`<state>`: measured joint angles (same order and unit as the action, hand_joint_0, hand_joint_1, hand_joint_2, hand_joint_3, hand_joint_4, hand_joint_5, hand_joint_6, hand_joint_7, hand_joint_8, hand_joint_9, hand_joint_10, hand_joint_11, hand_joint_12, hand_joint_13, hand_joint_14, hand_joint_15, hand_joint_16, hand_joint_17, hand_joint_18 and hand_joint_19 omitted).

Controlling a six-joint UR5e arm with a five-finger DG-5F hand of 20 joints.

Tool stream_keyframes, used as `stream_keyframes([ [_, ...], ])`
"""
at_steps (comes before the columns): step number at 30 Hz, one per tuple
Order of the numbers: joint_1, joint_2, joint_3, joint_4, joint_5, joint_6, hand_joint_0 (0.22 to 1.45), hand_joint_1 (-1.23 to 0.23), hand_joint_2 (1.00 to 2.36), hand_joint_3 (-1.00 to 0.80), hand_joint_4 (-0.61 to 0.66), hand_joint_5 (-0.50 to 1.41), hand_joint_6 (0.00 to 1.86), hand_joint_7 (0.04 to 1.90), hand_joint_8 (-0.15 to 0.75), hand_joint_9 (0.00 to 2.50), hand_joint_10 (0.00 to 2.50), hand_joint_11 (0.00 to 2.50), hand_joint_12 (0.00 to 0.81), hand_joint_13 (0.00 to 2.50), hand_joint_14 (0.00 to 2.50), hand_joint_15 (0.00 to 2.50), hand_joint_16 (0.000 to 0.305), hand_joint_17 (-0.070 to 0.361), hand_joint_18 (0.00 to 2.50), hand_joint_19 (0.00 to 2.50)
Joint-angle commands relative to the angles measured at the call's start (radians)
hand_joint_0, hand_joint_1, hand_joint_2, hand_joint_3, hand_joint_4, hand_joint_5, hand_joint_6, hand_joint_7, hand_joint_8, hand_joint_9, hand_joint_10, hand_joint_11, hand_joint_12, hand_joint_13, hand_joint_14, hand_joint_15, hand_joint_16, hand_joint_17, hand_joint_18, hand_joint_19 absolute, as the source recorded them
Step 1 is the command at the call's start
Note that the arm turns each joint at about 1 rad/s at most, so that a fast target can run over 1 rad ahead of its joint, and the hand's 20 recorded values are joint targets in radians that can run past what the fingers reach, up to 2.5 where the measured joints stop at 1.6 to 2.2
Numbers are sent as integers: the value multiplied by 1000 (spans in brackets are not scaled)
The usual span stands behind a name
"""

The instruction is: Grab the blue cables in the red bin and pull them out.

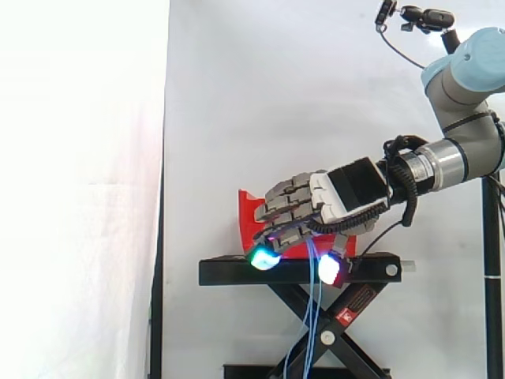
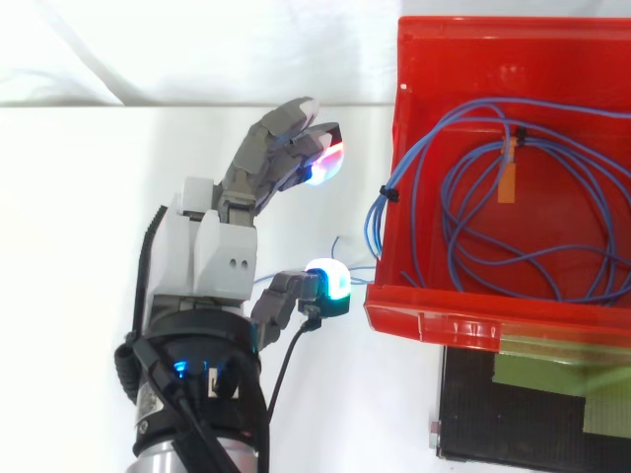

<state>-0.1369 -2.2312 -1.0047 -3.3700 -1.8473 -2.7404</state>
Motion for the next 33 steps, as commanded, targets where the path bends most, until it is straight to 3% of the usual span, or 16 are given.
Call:
stream_keyframes([
  [1, -3, -1, 0, -2, -9, 0, 806, -789, 1000, -1000, 256, 594, 13, 407, 245, 667, 14, 310, 314, 498, 14, 341, 41, 92, 355, 496],
  [7, -9, -1, -34, 1, -24, 0, 806, -786, 1000, -1000, 248, 584, 12, 395, 246, 666, 12, 306, 315, 500, 14, 337, 41, 92, 355, 495],
  [27, -24, -1, -32, 29, -66, -3, 805, -780, 1000, -1000, 239, 567, 13, 384, 248, 658, 12, 306, 315, 503, 13, 340, 41, 92, 352, 504],
  [33, -26, 1, -32, 32, -67, -48, 804, -779, 1000, -1000, 229, 561, 12, 377, 246, 656, 12, 306, 315, 502, 13, 346, 41, 92, 352, 495],
])
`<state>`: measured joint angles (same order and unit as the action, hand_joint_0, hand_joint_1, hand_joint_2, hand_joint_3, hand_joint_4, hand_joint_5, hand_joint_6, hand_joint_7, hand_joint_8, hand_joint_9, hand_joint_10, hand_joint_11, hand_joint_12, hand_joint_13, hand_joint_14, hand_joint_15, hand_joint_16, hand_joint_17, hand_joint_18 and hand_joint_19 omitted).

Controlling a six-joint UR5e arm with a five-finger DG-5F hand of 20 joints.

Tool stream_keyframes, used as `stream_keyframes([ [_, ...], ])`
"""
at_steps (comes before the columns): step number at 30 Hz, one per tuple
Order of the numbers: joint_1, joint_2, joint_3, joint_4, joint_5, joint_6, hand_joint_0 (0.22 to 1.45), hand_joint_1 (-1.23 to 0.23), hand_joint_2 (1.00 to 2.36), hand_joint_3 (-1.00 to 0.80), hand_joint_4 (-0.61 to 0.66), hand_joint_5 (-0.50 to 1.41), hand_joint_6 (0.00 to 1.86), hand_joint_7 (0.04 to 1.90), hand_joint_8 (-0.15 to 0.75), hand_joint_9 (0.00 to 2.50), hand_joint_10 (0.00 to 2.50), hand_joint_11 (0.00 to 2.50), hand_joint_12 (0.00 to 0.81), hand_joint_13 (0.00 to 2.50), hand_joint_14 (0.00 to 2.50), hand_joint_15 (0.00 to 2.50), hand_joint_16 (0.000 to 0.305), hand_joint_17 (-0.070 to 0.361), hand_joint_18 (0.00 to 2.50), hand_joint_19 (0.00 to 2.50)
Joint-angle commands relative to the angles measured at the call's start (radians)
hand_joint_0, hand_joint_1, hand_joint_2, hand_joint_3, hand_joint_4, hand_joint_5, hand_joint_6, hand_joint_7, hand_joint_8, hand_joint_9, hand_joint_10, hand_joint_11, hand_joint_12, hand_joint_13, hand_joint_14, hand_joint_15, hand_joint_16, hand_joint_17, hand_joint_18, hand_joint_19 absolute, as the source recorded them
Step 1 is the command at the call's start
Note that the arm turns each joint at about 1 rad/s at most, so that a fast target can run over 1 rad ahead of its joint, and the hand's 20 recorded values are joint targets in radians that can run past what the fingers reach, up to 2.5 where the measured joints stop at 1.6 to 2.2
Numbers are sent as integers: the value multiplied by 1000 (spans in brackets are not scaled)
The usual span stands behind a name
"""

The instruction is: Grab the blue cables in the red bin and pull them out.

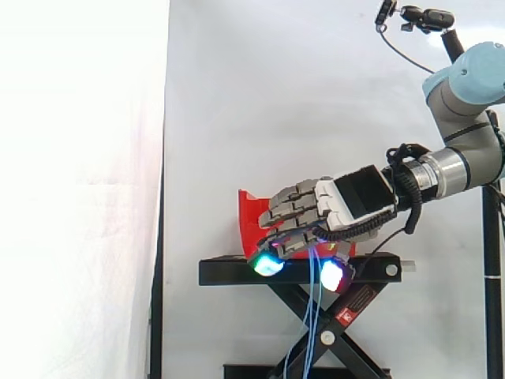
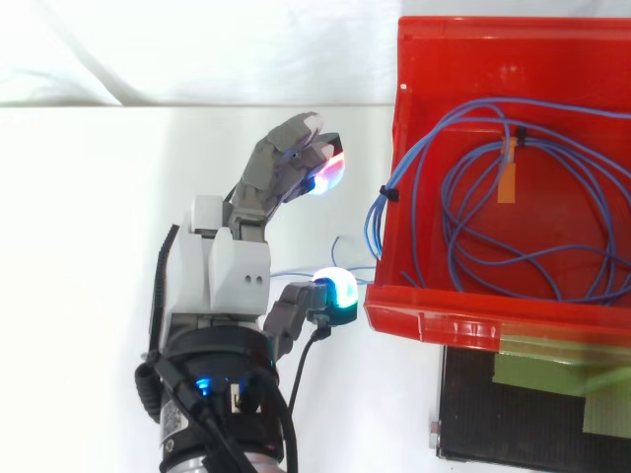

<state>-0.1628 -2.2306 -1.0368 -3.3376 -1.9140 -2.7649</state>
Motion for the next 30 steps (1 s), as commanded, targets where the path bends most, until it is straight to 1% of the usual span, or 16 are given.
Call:
stream_keyframes([
  [1, -1, 0, 0, -3, 0, -25, 804, -779, 1000, -1000, 232, 559, 12, 378, 248, 655, 12, 301, 315, 502, 13, 346, 41, 92, 352, 495],
  [14, -4, 0, 0, -3, -2, -28, 803, -776, 1000, -1000, 231, 553, 13, 372, 246, 655, 12, 301, 316, 502, 13, 345, 41, 93, 354, 496],
  [21, -6, 0, 1, 1, -2, -64, 804, -776, 1000, -1000, 233, 553, 13, 376, 248, 658, 12, 306, 315, 502, 13, 348, 41, 93, 353, 504],
  [30, -9, 0, 3, 9, -2, -64, 803, -777, 1000, -1000, 236, 556, 13, 381, 247, 655, 14, 305, 315, 503, 13, 346, 41, 93, 354, 504],
])
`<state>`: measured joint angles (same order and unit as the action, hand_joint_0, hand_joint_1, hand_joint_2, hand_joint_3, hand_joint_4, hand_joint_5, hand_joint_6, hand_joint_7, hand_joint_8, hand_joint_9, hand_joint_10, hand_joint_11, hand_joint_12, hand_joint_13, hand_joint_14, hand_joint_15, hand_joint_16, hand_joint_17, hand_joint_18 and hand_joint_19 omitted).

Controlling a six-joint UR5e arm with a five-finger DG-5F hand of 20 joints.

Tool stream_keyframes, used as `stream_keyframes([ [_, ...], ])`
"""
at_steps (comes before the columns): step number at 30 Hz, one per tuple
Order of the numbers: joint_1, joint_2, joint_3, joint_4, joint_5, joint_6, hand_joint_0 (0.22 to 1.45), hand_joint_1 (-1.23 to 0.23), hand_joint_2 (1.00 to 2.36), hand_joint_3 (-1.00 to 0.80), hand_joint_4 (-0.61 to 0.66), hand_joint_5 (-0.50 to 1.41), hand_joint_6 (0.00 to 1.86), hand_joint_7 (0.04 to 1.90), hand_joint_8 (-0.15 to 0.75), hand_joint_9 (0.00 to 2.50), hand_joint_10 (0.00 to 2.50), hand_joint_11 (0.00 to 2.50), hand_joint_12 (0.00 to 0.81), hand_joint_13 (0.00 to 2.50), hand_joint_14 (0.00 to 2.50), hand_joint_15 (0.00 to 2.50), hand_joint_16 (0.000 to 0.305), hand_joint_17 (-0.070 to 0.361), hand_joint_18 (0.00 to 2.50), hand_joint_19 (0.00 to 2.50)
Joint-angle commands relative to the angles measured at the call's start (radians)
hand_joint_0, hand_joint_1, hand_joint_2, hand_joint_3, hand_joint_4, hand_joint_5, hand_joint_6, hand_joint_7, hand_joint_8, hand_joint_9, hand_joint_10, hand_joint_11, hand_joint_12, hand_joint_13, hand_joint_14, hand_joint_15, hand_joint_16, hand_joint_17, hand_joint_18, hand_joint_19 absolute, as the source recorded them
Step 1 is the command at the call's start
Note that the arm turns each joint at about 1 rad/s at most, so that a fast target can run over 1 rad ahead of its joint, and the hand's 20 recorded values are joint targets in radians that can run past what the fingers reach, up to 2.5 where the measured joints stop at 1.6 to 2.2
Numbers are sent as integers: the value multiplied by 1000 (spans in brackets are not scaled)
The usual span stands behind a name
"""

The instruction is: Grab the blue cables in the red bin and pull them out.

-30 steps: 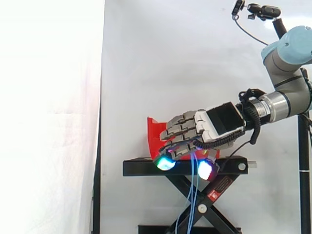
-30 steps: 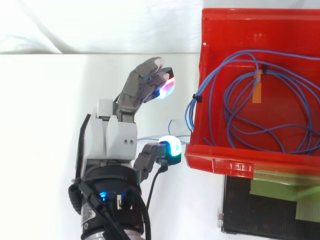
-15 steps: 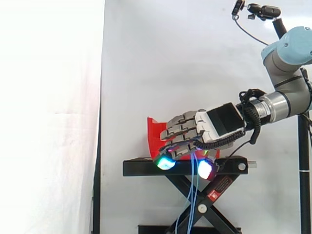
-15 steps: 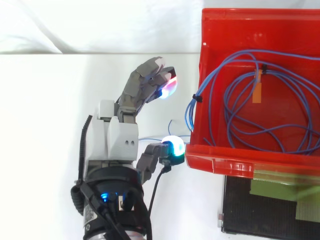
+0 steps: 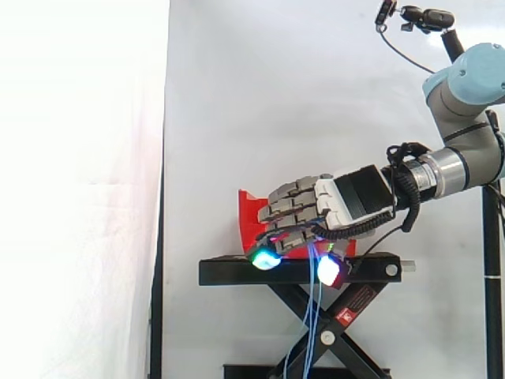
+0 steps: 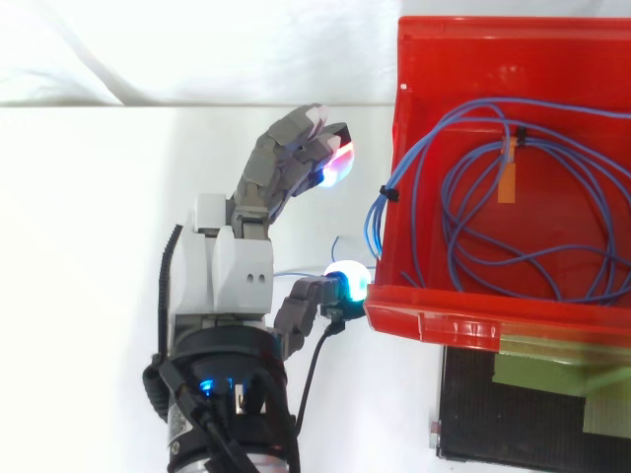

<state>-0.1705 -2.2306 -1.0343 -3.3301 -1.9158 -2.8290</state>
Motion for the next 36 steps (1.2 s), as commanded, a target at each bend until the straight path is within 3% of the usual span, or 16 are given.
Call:
stream_keyframes([
  [1, 0, 0, 0, 1, 0, 0, 803, -776, 1000, -1000, 235, 557, 12, 378, 247, 655, 12, 306, 314, 503, 13, 346, 41, 93, 354, 496],
  [6, 0, 0, 2, -23, -2, 6, 804, -776, 1000, -1000, 235, 556, 13, 377, 244, 651, 12, 305, 314, 502, 13, 350, 41, 93, 353, 504],
  [13, -6, 0, 19, -135, -5, 44, 804, -776, 1000, -1000, 231, 556, 12, 379, 242, 652, 11, 306, 315, 502, 14, 341, 41, 93, 353, 495],
  [36, -15, 0, 20, -135, -5, 41, 804, -776, 1000, -1000, 235, 557, 13, 381, 246, 652, 11, 305, 315, 502, 13, 346, 41, 93, 352, 504],
])
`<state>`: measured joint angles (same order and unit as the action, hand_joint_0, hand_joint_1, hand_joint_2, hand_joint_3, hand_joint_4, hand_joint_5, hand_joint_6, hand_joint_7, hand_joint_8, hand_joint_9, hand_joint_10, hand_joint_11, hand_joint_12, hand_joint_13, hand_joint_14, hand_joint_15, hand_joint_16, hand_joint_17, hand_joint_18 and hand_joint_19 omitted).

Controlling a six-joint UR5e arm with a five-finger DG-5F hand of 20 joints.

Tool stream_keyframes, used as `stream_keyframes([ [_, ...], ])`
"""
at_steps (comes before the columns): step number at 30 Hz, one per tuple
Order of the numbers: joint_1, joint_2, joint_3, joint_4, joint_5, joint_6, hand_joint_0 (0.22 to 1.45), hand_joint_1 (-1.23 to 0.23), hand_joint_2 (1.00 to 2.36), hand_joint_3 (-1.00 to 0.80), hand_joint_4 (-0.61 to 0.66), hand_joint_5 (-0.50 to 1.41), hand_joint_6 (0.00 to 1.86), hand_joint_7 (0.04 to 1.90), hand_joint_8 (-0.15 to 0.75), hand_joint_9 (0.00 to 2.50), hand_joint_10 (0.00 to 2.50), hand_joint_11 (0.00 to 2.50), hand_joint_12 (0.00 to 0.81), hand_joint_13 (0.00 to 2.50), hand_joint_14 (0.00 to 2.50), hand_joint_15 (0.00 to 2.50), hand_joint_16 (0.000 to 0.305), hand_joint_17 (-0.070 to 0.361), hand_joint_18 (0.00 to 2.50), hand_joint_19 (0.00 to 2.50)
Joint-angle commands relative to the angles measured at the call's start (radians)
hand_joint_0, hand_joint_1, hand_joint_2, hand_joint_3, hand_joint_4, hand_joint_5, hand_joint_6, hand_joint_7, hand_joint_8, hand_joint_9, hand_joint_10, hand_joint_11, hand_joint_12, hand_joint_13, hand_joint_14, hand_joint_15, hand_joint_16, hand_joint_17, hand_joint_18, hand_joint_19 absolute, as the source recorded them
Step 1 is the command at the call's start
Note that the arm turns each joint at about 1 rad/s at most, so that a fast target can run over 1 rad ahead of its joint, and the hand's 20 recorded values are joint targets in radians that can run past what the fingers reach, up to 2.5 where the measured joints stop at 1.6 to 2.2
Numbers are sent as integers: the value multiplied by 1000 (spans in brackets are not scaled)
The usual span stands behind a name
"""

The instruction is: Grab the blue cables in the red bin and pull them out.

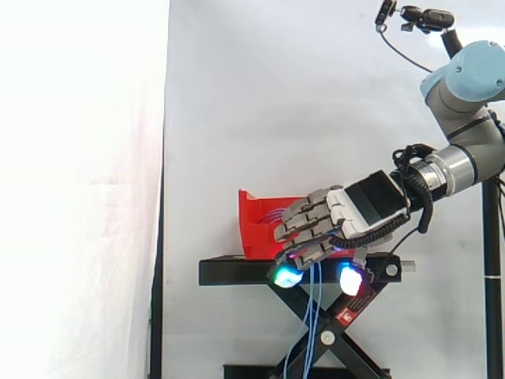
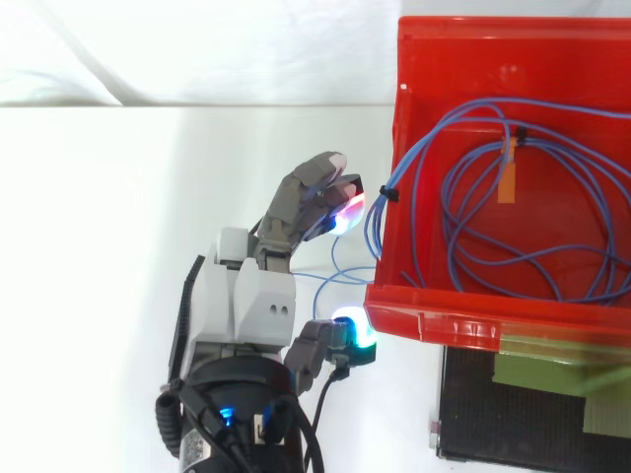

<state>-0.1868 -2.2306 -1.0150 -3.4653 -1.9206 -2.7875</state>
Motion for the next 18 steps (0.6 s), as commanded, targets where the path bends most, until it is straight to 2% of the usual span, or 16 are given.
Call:
stream_keyframes([
  [1, 0, 0, 1, 2, 0, -1, 804, -776, 1000, -1000, 236, 557, 12, 382, 244, 652, 12, 301, 315, 501, 13, 349, 41, 93, 351, 504],
  [9, 0, 0, 10, 17, 0, -62, 805, -776, 1000, -1000, 244, 564, 13, 390, 247, 658, 12, 308, 315, 504, 13, 349, 41, 93, 351, 503],
  [18, 0, -1, 9, 21, 0, -66, 804, -776, 1000, -1000, 241, 569, 12, 390, 245, 656, 12, 308, 314, 503, 13, 346, 41, 93, 353, 501],
])
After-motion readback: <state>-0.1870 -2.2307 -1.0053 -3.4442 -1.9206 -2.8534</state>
